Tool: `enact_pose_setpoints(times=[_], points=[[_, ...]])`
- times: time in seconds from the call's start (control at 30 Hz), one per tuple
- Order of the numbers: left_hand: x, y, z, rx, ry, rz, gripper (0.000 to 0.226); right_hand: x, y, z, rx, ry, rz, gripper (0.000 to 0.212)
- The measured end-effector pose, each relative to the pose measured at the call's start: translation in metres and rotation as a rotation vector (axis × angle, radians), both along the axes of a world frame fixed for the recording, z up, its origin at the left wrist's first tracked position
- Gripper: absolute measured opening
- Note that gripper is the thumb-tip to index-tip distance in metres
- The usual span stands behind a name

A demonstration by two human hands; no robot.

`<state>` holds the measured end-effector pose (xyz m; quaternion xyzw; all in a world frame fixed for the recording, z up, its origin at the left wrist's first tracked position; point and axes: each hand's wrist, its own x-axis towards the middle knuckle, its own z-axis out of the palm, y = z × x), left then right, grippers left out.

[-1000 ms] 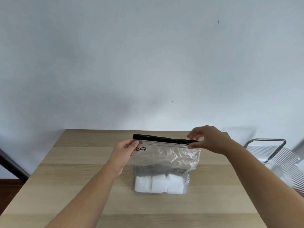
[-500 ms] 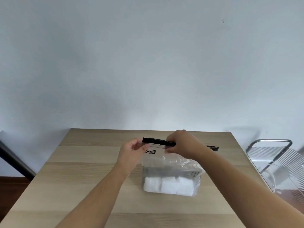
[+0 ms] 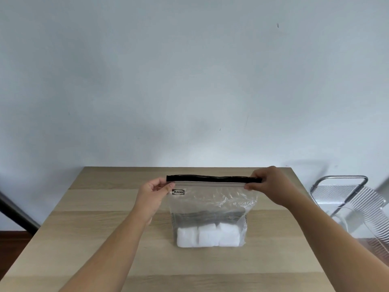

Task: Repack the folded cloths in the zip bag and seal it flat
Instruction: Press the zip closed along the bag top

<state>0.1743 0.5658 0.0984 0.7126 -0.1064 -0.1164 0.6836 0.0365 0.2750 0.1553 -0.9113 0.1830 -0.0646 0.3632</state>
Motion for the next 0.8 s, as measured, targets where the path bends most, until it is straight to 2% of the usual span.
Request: enact_pose_setpoints(times=[0.2, 0.37, 0.57, 0.67, 0.8], points=[[-0.007, -0.005, 0.004, 0.039, -0.031, -0.070, 0.011, 0.000, 0.016, 0.007, -0.048, 0.030, 0.068, 0.018], [-0.022, -0.027, 0.021, 0.088, -0.132, -0.184, 0.013, 0.017, 0.065, 0.017, -0.211, 0.010, 0.190, 0.014], [-0.013, -0.028, 0.031, 0.388, -0.368, -0.284, 0.012, 0.021, 0.076, 0.013, -0.300, 0.001, 0.221, 0.007], [0.004, -0.017, 0.030, 0.398, -0.310, -0.272, 0.018, 0.013, 0.050, 0.012, -0.296, 0.049, 0.155, 0.007], [0.017, -0.004, 0.021, 0.294, -0.163, -0.205, 0.007, -0.002, 0.008, 0.008, -0.165, 0.008, 0.023, 0.020]])
